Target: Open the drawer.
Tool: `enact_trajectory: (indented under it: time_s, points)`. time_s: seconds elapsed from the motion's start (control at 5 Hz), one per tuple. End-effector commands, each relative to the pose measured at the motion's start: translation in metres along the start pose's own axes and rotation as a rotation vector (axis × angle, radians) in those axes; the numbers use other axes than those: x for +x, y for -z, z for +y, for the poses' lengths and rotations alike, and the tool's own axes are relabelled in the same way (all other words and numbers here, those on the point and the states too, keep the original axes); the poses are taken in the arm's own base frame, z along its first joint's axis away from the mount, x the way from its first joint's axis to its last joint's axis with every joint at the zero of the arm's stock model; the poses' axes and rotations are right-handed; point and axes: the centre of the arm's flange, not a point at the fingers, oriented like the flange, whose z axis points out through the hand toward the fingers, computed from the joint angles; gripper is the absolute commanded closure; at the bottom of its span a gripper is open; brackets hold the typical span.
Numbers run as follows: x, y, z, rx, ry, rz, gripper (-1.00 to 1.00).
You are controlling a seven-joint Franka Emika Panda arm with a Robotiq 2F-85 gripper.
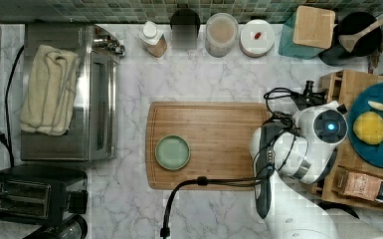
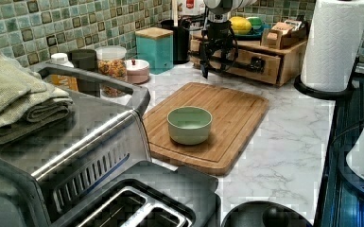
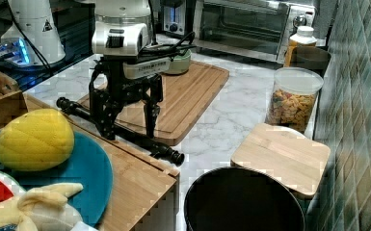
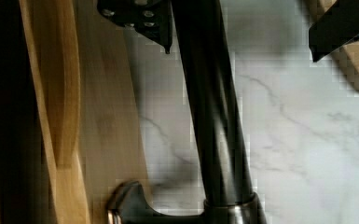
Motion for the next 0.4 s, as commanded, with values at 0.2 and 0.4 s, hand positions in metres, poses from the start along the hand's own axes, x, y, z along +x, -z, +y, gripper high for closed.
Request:
enact_trajectory:
  time_s: [0.2, 0.4]
  points:
    - [0.000, 0.019, -0.178, 0.123, 0.076, -0.052, -1.00]
    - [-0.008, 0.037, -0.222, 0.130, 0.036, -0.084, -1.00]
